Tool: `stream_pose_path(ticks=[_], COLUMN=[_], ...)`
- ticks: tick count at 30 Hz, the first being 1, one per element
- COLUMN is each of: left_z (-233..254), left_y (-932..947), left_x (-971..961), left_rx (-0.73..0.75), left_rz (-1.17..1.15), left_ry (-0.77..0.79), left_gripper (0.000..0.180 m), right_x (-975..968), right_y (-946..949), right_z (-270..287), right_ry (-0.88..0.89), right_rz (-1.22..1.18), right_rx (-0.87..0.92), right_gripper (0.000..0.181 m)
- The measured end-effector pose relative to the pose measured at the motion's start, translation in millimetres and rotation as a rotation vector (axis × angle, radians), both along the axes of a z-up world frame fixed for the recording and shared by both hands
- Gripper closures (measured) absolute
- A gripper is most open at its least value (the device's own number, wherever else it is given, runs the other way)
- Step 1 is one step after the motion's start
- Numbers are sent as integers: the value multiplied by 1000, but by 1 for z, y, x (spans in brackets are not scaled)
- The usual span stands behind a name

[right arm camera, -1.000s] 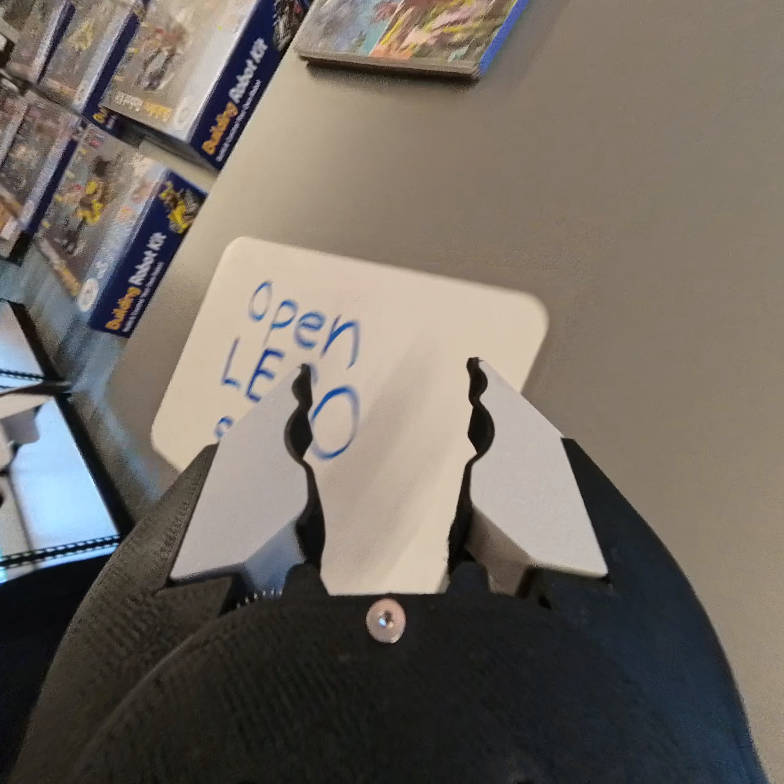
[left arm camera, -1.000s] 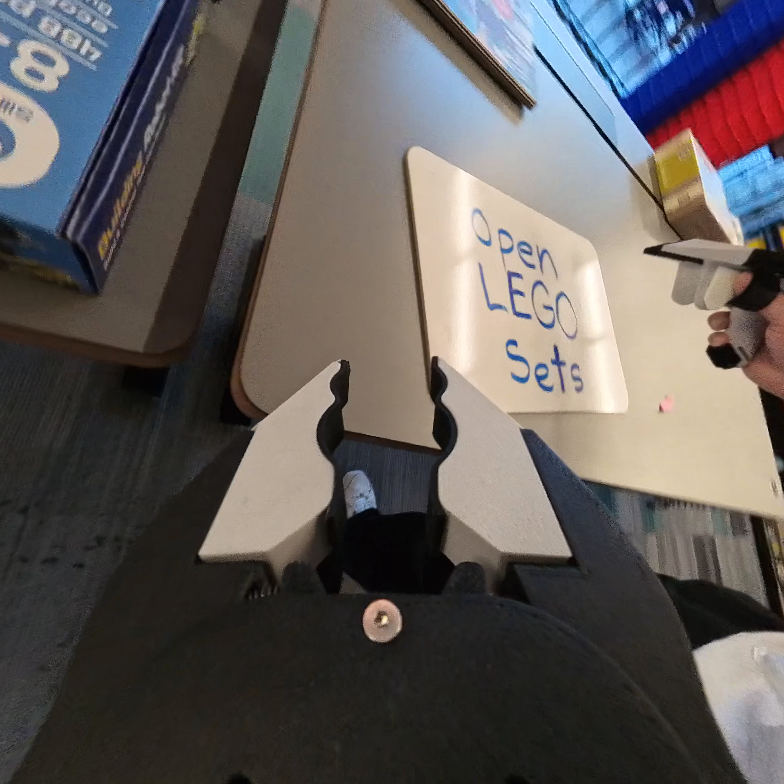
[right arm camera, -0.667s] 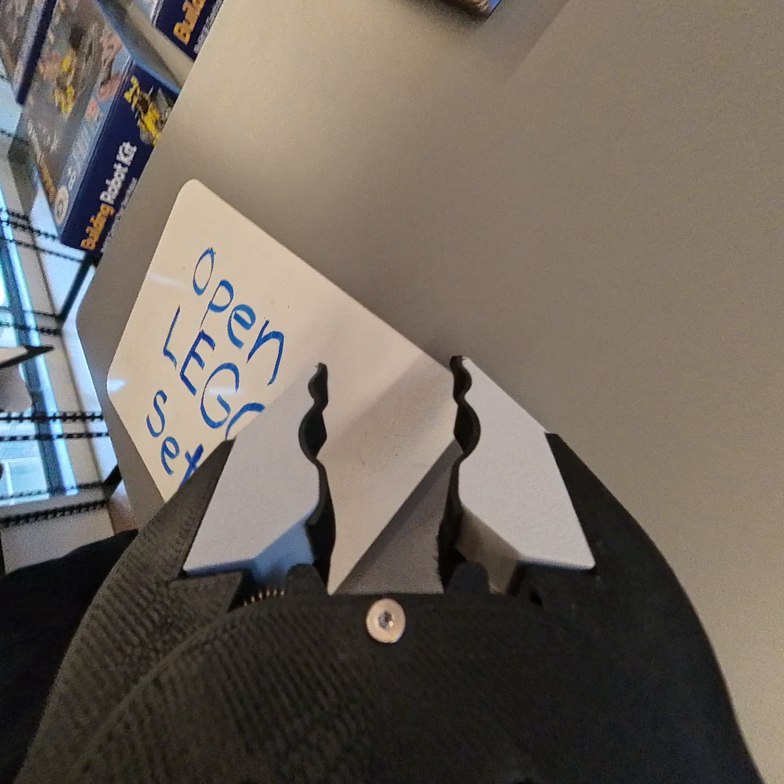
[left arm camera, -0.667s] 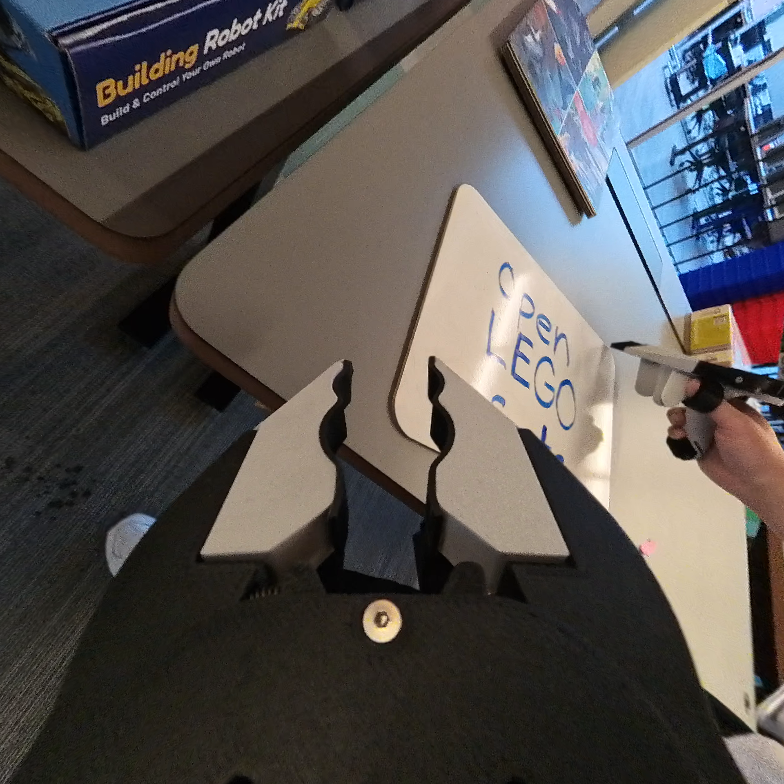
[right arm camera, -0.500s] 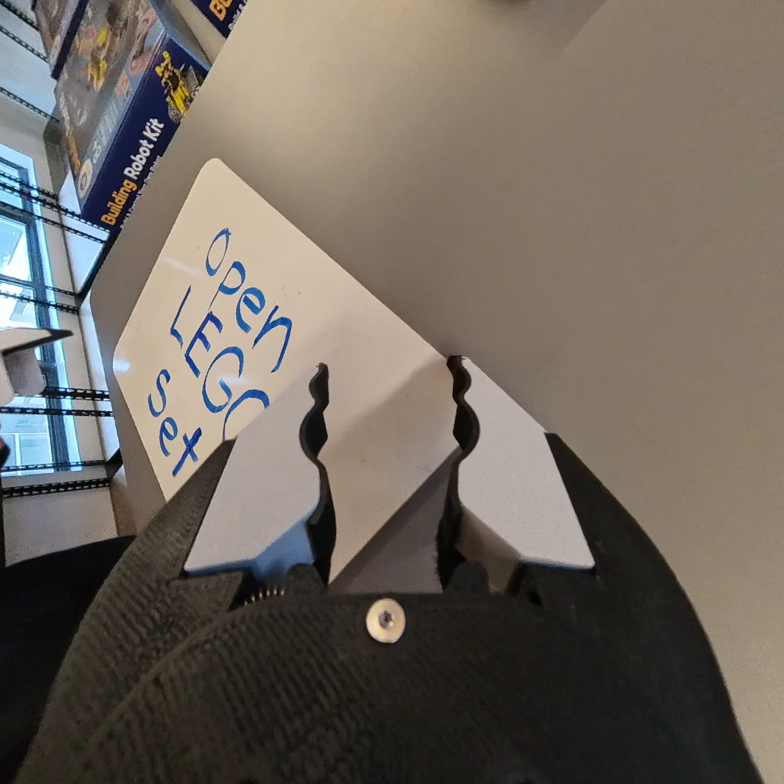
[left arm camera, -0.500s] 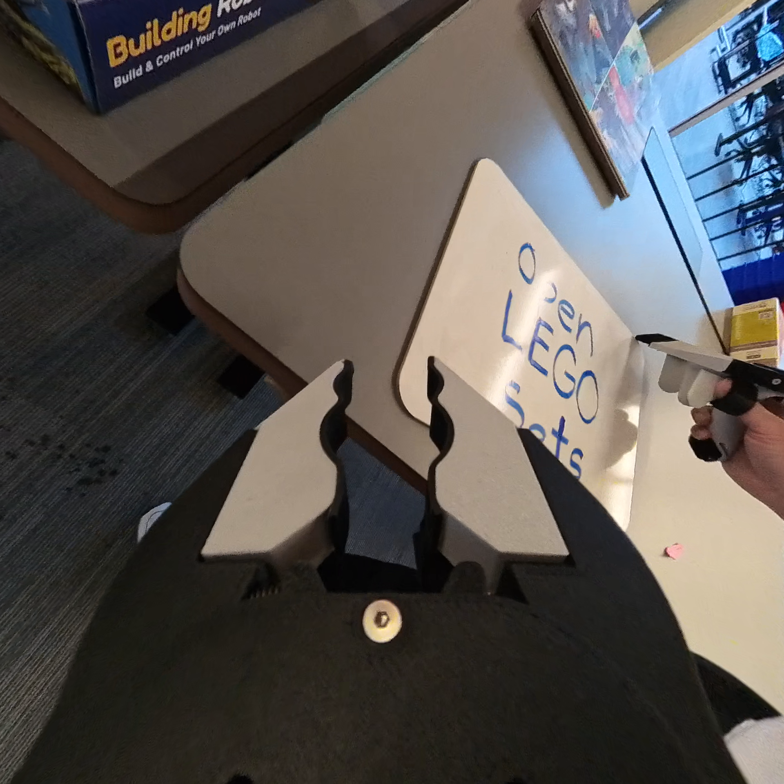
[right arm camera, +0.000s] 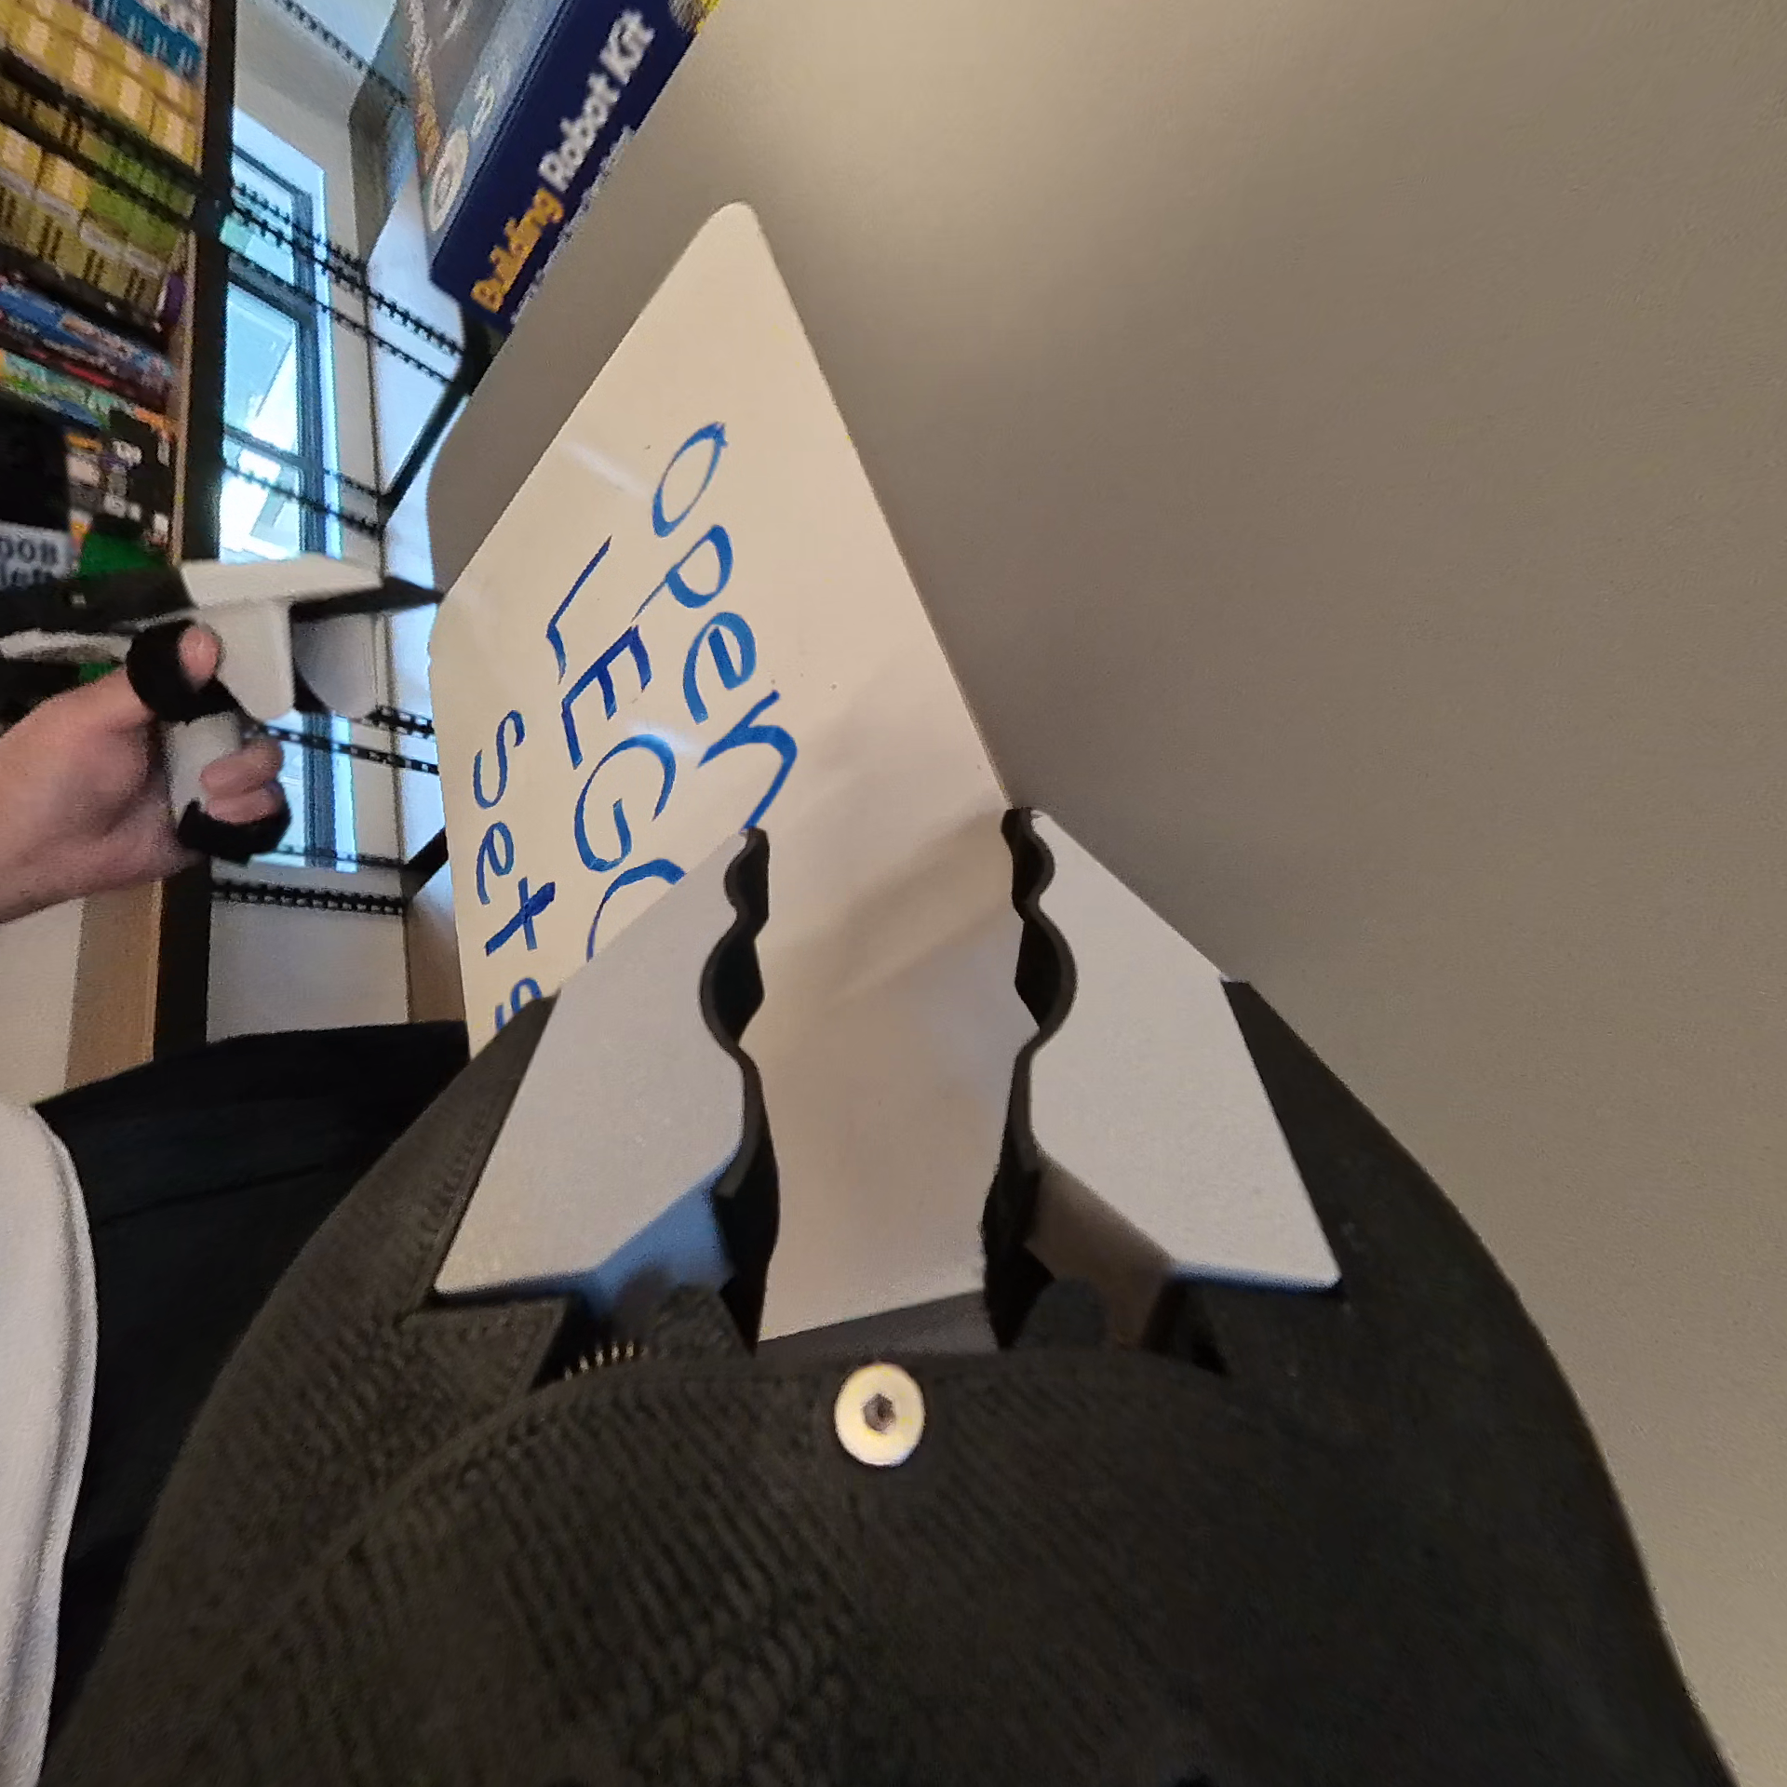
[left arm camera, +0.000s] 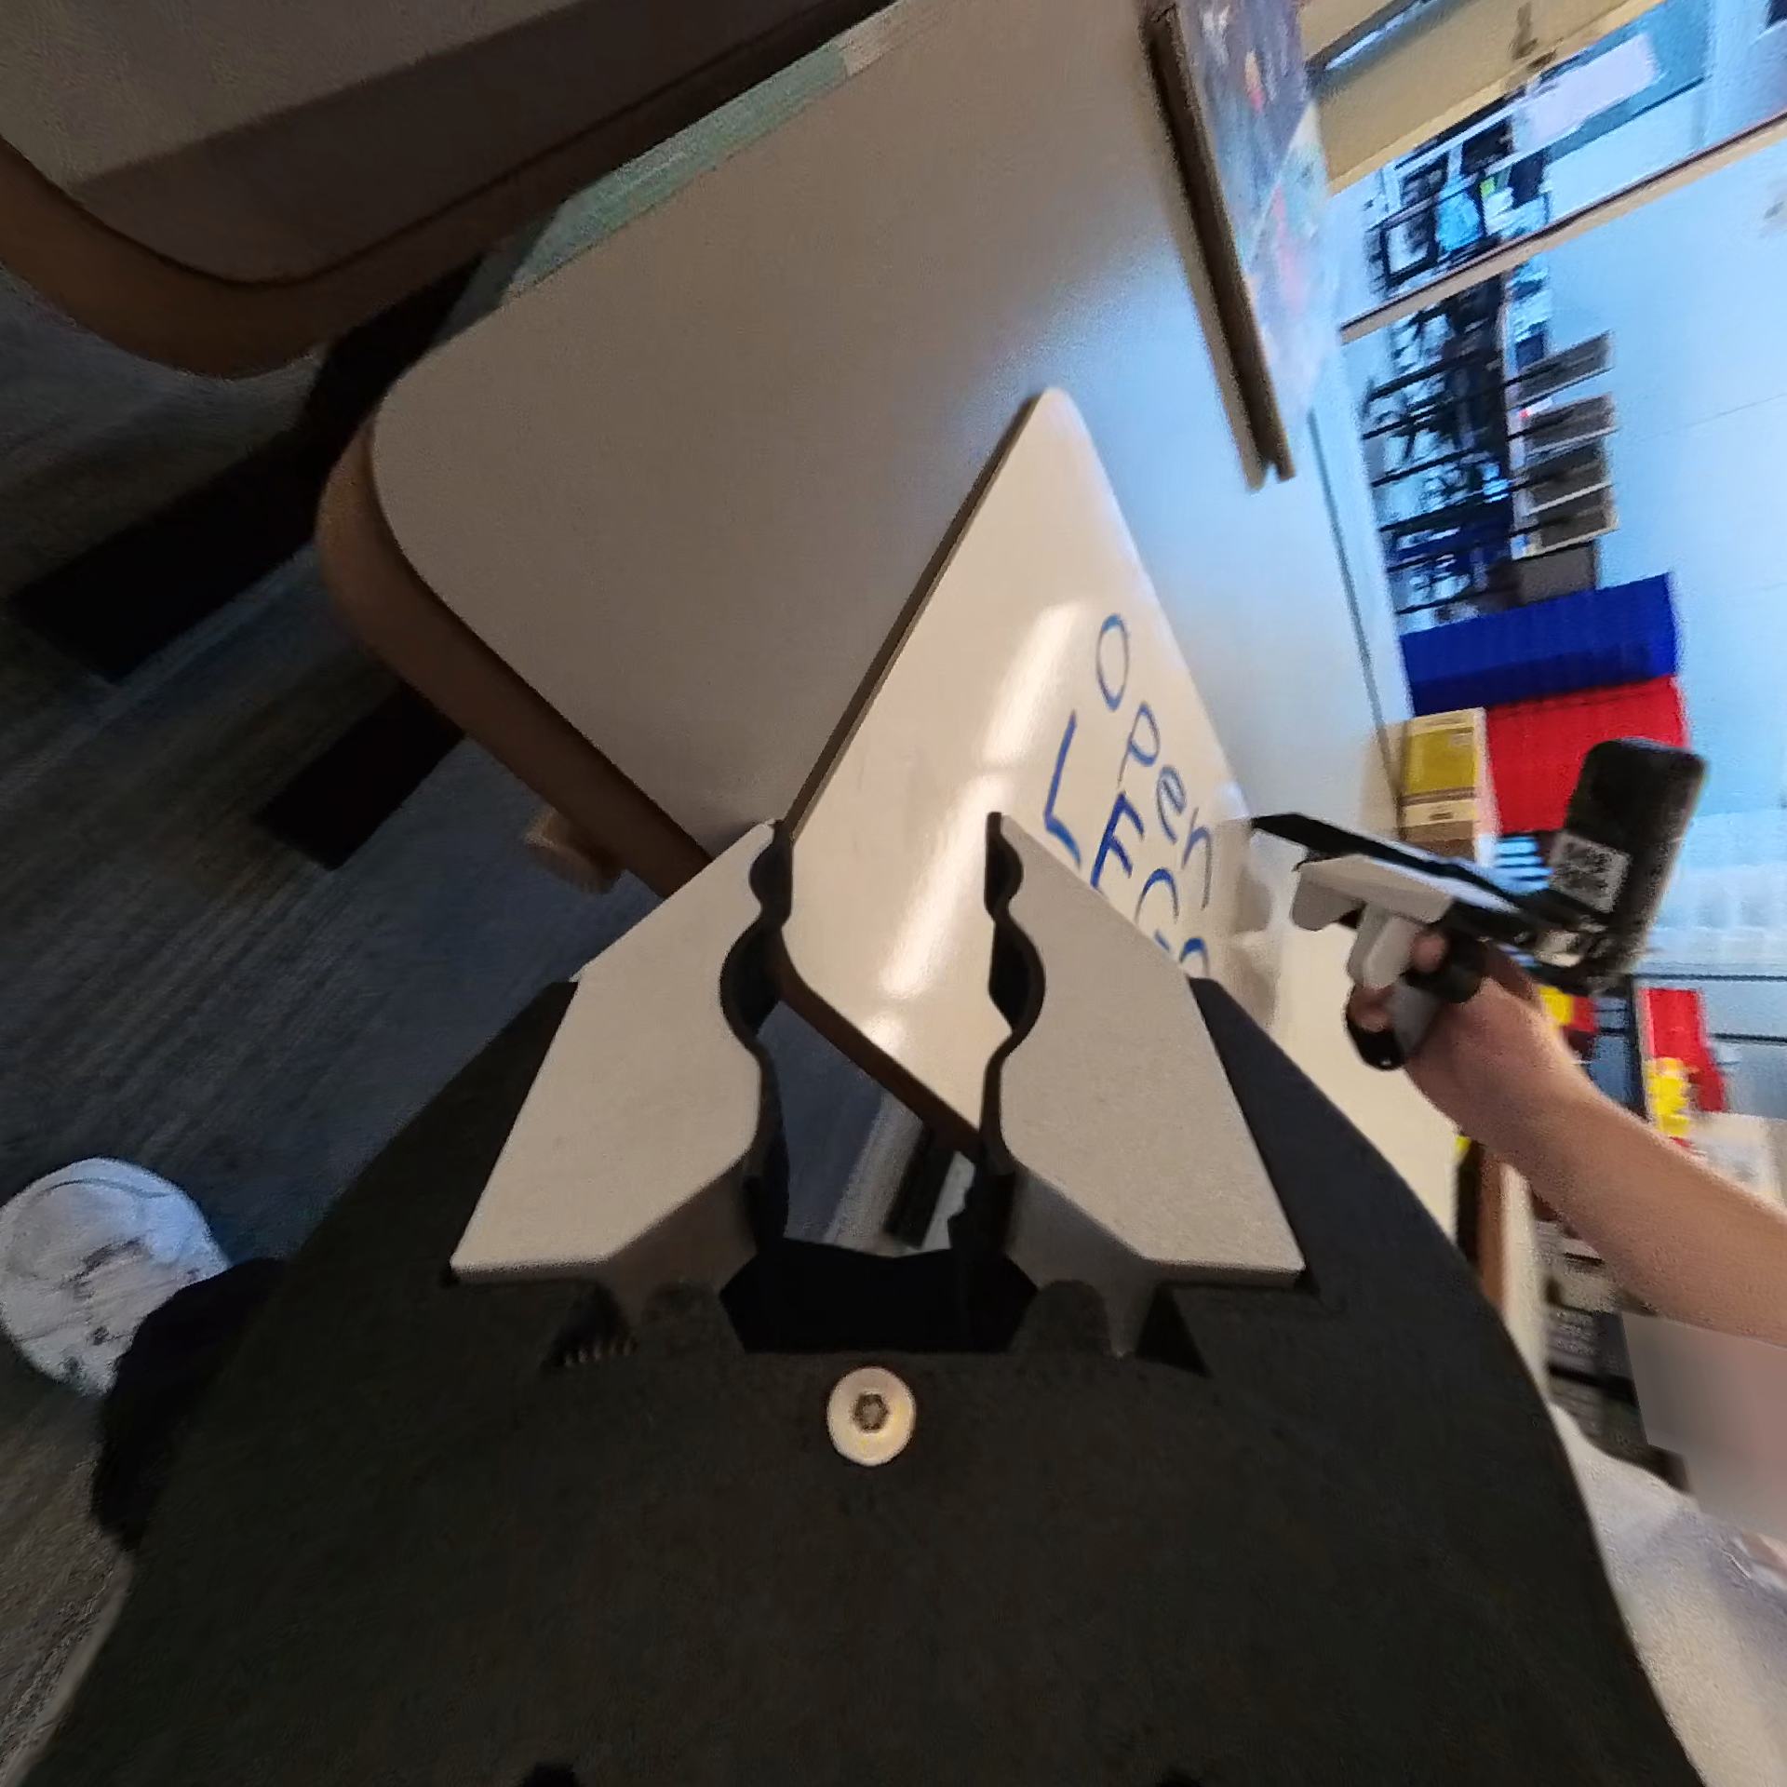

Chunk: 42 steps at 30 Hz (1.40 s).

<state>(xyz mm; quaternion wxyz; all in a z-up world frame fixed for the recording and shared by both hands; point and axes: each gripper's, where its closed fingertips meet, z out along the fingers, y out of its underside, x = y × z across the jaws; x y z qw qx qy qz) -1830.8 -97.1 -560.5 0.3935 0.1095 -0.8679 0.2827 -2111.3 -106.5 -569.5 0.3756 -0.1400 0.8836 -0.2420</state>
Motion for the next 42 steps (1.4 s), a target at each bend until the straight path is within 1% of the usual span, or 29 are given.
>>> stream_pose_path(ticks=[3, 7, 10, 14, 15, 16, 18, 21, 23, 26, 29, 30, 33, 35, 37, 39, 42], left_z=[0, 0, -4, -12, -15, -18, -20, -16, -22, -21, -20, -21, -19, -18, -17, -15, 0], left_y=[-1, -2, 0, 8, 13, 18, 25, 27, 30, 28, 27, 31, 42, 47, 53, 62, 76], left_x=[6, 26, 42, 53, 50, 45, 37, 27, 21, 13, 4, 1, -9, -11, -9, -6, -3], left_rx=[4, -16, -14, -26, -6, 18, 47, 71, 128, 137, 149, 165, 221, 260, 293, 296, 293], left_rz=[-21, -37, -44, -115, -155, -197, -257, -316, -360, -401, -457, -489, -552, -555, -541, -533, -517], left_ry=[77, 62, 75, 65, 94, 132, 203, 301, 323, 364, 382, 383, 434, 490, 537, 542, 594], left_gripper=[145, 146, 145, 143, 141, 139, 140, 143, 140, 139, 145, 148, 169, 174, 176, 176, 178], right_x=[14, 25, 28, 29, 27, 25, 20, 9, 0, -10, -3, 1, 12, 22, 21, 19, 24], right_y=[8, 14, 16, 17, 17, 17, 20, 36, 47, 57, 68, 69, 72, 76, 80, 85, 103], right_z=[0, -1, -3, -3, -1, 1, 6, 7, 6, 5, -3, -4, -3, -2, -1, 4, 18], right_ry=[-4, -4, 33, 102, 122, 139, 181, 222, 255, 306, 320, 315, 286, 242, 246, 239, 170], right_rz=[21, 15, -5, -36, -62, -90, -143, -225, -281, -348, -348, -341, -340, -326, -334, -348, -358], right_rx=[9, 24, 1, -27, -25, -32, -48, -12, 16, 35, 99, 101, 114, 123, 113, 84, 43], right_gripper=[132, 136, 138, 132, 126, 124, 124, 124, 124, 124, 122, 125, 126, 128, 125, 125, 124])
